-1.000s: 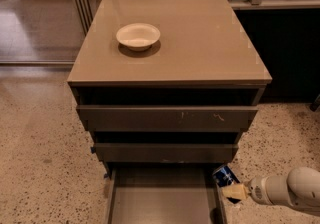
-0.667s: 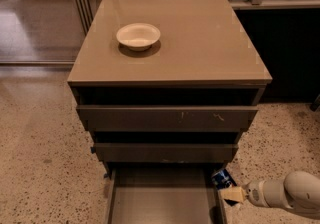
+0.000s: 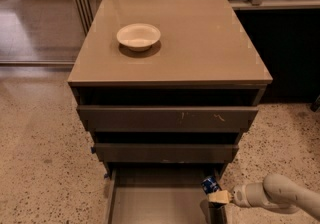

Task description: Place pepsi can into bottom drawer

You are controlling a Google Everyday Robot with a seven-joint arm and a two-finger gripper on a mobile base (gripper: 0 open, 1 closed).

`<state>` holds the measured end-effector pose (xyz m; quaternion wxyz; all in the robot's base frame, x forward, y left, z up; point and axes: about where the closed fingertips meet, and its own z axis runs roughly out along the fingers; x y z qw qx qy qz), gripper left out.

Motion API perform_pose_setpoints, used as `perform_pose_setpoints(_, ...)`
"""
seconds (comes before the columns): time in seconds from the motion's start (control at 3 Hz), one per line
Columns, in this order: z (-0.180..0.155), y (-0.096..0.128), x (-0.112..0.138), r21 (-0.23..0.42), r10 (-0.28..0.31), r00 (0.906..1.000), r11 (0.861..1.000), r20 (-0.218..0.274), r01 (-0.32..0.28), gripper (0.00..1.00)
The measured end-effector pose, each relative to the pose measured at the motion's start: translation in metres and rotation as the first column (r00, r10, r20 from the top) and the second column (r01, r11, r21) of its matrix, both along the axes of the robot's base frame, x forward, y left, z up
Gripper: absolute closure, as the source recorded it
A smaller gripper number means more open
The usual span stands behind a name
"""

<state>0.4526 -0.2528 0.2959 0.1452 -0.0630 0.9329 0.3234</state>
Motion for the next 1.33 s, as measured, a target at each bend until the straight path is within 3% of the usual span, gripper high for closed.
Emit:
perform_pose_setpoints(0.67, -0.075, 0.023, 0.018, -0.015, 0.013, 0.9964, 1.000, -0.084, -0.014, 1.00)
perform_pose_setpoints(1.33, -0.113, 0.044, 0.030, -0.072, 0.020, 0.9927, 0.997, -0.119, -0.029, 1.00)
